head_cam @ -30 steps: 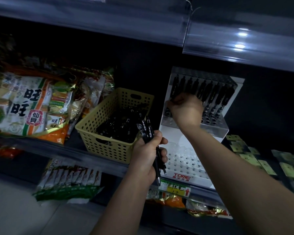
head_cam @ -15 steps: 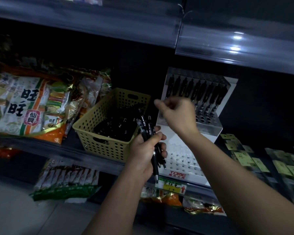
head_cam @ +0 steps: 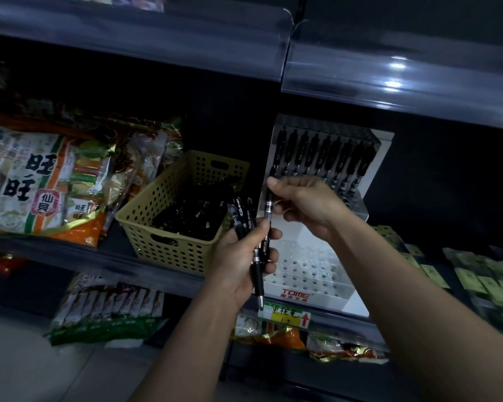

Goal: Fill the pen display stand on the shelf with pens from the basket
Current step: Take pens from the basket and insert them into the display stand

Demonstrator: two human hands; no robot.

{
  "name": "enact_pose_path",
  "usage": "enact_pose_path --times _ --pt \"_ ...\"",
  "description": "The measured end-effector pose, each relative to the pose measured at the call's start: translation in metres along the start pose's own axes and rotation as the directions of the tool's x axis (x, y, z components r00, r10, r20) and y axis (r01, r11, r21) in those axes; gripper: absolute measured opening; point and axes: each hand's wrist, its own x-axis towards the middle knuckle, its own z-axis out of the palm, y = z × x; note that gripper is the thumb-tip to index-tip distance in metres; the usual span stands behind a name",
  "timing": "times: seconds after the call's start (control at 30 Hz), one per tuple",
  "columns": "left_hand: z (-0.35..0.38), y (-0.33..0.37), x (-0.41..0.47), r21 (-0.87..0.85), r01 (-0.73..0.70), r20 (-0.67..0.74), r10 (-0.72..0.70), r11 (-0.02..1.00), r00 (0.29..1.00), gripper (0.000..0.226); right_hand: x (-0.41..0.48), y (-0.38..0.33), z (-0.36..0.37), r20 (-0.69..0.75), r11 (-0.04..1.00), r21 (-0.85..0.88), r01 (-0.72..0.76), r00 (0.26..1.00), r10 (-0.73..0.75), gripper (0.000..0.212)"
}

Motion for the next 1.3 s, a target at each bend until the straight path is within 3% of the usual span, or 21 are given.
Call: enact_pose_path --times 0.17,0.27,0.4,0.5,0.57,0.6,0.7,0.8,0.9,0.97,1.1,1.2,1.3 --pt "0.000 -0.002 0.003 -0.013 -0.036 -0.008 0.036 0.999 0.999 0.008 -0.003 0.008 -0.002 0.125 0.997 0.071 -0.009 0.992 0.000 0.014" --pt "0.000 -0.003 0.004 -0.050 -0.030 -0.018 0.029 0.998 0.999 0.016 -0.002 0.008 -0.003 0.102 0.993 0.115 0.019 0.994 -0.031 0.024" --pt "0.000 0.002 0.003 -0.119 -0.044 -0.041 0.039 0.992 0.998 0.010 -0.002 0.004 -0.002 0.040 0.989 0.137 0.058 0.997 -0.064 0.002" --pt "0.000 0.000 0.003 -0.092 -0.122 -0.120 0.110 0.988 0.987 0.011 -0.001 0.002 -0.001 0.046 0.980 0.190 0.058 0.997 -0.068 0.029" --pt "-0.001 -0.002 0.005 -0.043 -0.204 -0.199 0.192 0.978 0.961 0.015 -0.004 -0.002 0.001 0.149 0.990 0.139 0.039 0.987 -0.059 0.025" --pt "-0.001 -0.002 0.006 -0.017 -0.244 -0.231 0.233 0.970 0.945 0.015 -0.007 -0.004 0.003 0.219 0.996 0.090 0.014 0.975 -0.034 0.015" --pt "-0.003 0.000 0.006 0.019 -0.317 -0.248 0.312 0.948 0.917 0.016 -0.010 -0.004 0.009 0.372 0.987 0.033 -0.156 0.919 0.133 0.027" --pt "-0.005 0.001 0.004 0.036 -0.311 -0.183 0.312 0.950 0.932 0.010 -0.009 -0.001 0.009 0.415 0.953 0.073 -0.293 0.878 0.238 0.023" --pt "-0.006 0.001 0.005 0.053 -0.250 -0.166 0.255 0.967 0.953 0.007 -0.012 0.000 0.008 0.420 0.930 0.149 -0.337 0.873 0.250 0.023" --pt "-0.007 0.001 0.005 0.030 -0.213 -0.171 0.215 0.977 0.961 0.006 -0.013 0.003 0.008 0.351 0.931 0.197 -0.307 0.909 0.225 0.024" --pt "-0.005 0.000 0.004 -0.061 -0.175 -0.195 0.160 0.983 0.968 0.010 -0.007 0.010 0.005 0.121 0.963 0.264 -0.051 0.992 0.019 0.026" --pt "-0.006 -0.001 0.006 -0.095 -0.155 -0.205 0.133 0.983 0.970 0.009 -0.005 0.010 -0.001 0.155 0.926 0.376 0.029 0.984 -0.094 0.021" --pt "-0.006 -0.003 0.007 -0.090 -0.145 -0.207 0.124 0.985 0.971 0.013 -0.006 0.012 -0.007 0.235 0.921 0.384 0.067 0.957 -0.168 0.020"
